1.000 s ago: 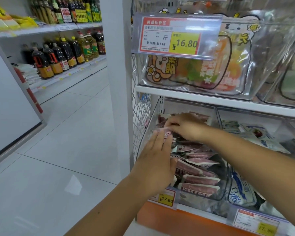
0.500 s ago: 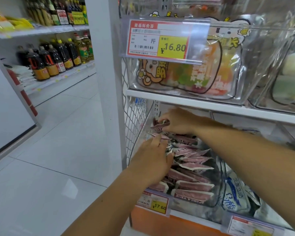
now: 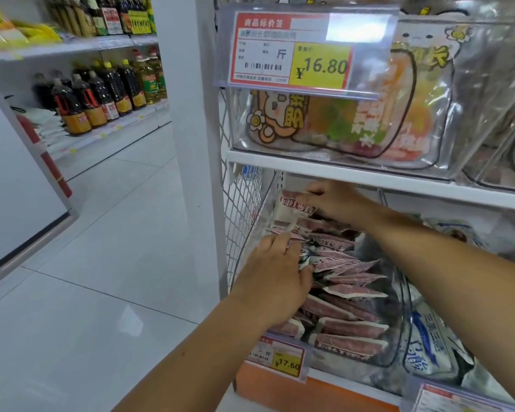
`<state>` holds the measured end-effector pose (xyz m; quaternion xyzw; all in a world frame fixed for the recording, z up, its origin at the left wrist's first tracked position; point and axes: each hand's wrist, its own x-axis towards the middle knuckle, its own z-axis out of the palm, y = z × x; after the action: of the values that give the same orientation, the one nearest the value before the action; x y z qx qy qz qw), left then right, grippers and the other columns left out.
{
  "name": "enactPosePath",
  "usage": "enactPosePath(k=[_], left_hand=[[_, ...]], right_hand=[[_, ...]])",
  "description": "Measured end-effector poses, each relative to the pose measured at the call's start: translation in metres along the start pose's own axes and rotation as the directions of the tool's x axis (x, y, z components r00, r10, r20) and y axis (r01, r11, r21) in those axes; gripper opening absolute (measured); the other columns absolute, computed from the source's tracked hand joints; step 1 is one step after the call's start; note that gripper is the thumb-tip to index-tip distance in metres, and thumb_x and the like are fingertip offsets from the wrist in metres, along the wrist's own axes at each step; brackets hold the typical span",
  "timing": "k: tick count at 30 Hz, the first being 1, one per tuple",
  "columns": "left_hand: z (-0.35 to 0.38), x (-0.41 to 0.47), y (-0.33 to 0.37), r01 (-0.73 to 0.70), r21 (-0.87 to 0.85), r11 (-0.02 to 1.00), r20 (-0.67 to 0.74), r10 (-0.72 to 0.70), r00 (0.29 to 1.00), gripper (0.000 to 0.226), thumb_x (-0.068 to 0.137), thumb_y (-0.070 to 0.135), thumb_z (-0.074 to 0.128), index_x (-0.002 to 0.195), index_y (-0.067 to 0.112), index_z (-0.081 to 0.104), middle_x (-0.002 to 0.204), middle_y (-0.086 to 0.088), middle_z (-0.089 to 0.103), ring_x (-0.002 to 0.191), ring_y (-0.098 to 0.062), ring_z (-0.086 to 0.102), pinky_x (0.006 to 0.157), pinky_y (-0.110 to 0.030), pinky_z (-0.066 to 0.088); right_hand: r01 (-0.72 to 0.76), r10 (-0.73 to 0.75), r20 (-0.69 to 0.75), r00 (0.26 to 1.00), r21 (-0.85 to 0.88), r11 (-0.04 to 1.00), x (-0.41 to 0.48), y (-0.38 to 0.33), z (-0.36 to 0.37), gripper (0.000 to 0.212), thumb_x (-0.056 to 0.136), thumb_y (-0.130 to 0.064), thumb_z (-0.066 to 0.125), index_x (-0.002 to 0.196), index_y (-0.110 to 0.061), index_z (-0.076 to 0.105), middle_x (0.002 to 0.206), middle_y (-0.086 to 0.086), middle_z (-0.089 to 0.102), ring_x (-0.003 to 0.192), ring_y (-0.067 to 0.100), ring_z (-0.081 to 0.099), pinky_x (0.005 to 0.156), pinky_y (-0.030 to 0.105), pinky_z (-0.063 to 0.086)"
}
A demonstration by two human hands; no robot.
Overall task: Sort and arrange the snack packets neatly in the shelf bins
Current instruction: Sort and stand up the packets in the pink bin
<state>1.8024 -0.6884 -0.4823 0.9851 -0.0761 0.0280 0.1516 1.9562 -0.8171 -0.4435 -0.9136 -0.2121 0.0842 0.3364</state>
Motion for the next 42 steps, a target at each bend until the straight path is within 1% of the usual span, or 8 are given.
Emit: enactPosePath(k=[9,13,20,29,32,35,39,42], left_hand=[[0.000,0.000,0.000,0.005,-0.026,1.000,-0.019,-0.006,1.000,0.057,0.100,0.044,0.032,0.150,0.019,0.024,0.160,-0.001,0.013,0.145,-0.018,0.001,0.120,-0.037,0.010],[-0.007,-0.003,0.004,-0.018,-0.261,0.965,-0.187,-0.032,0.982,0.055,0.097,0.035,0.049,0.147,0.025,0.027,0.149,0.004,0.031,0.136,-0.012,0.026,0.114,-0.030,0.027],[-0.022,-0.012,0.009,-0.049,-0.538,0.842,-0.357,-0.175,0.917,0.082,0.090,0.025,0.065,0.151,0.030,0.010,0.155,0.011,0.018,0.135,0.001,0.024,0.108,-0.015,0.018],[-0.023,-0.033,0.003,-0.166,-0.415,0.894,-0.316,0.029,0.948,0.043,0.093,0.024,0.061,0.133,0.037,0.054,0.122,0.010,0.061,0.103,-0.003,0.055,0.082,-0.003,0.036],[-0.026,-0.039,0.005,-0.224,-0.343,0.912,-0.376,0.085,0.923,0.044,0.086,0.023,0.070,0.127,0.035,0.060,0.120,0.016,0.059,0.103,-0.003,0.054,0.087,-0.017,0.044],[-0.030,-0.048,0.008,-0.203,-0.381,0.902,-0.285,0.094,0.954,0.060,0.075,0.037,0.079,0.130,0.038,0.056,0.123,0.024,0.044,0.112,0.002,0.046,0.096,-0.020,0.044],[-0.035,-0.053,0.015,-0.140,-0.487,0.862,-0.283,-0.004,0.959,0.076,0.081,0.036,0.074,0.143,0.044,0.031,0.129,0.029,0.028,0.116,0.011,0.037,0.087,-0.003,0.035],[-0.038,-0.052,0.018,-0.100,-0.613,0.784,-0.237,-0.062,0.970,0.057,0.084,0.024,0.073,0.131,0.043,0.049,0.120,0.022,0.053,0.099,0.003,0.059,0.073,-0.010,0.050]], right_hand=[[0.109,-0.086,0.126,0.988,-0.191,0.976,-0.008,-0.003,0.001,0.026,0.093,-0.033,0.060,0.117,-0.024,0.065,0.094,-0.008,0.065,0.069,0.003,0.057,0.061,0.018,0.039],[0.130,-0.154,-0.061,0.986,-0.291,0.948,-0.020,-0.011,0.003,0.024,0.098,-0.036,0.048,0.110,-0.024,0.066,0.097,-0.005,0.066,0.087,0.016,0.060,0.066,0.023,0.038],[0.241,-0.263,-0.261,0.929,-0.113,0.964,-0.100,-0.024,-0.014,0.021,0.098,-0.029,0.051,0.108,-0.032,0.068,0.100,-0.022,0.066,0.085,-0.004,0.061,0.076,0.020,0.047],[0.161,-0.066,-0.187,0.980,0.554,0.817,-0.157,-0.021,-0.007,0.020,0.096,-0.024,0.053,0.090,-0.019,0.071,0.094,0.001,0.074,0.087,0.018,0.071,0.088,0.041,0.055],[0.101,-0.006,-0.205,0.979,0.456,0.884,-0.166,-0.021,-0.008,0.023,0.082,-0.045,0.067,0.078,-0.022,0.066,0.085,-0.008,0.071,0.075,0.006,0.066,0.075,0.029,0.051],[0.084,0.007,-0.251,0.968,0.352,0.932,-0.170,-0.020,-0.004,0.026,0.077,-0.018,0.079,0.088,-0.031,0.059,0.088,-0.003,0.066,0.068,0.007,0.061,0.060,0.031,0.052],[0.139,-0.037,-0.228,0.973,0.450,0.882,-0.175,-0.023,-0.004,0.062,0.077,0.002,0.074,0.112,-0.043,0.052,0.108,-0.001,0.068,0.086,0.020,0.070,0.073,0.049,0.059],[0.176,-0.084,-0.188,0.979,0.557,0.811,-0.178,-0.025,-0.001,0.064,0.079,0.006,0.071,0.123,-0.035,0.051,0.109,-0.001,0.070,0.092,0.017,0.070,0.079,0.042,0.058]])
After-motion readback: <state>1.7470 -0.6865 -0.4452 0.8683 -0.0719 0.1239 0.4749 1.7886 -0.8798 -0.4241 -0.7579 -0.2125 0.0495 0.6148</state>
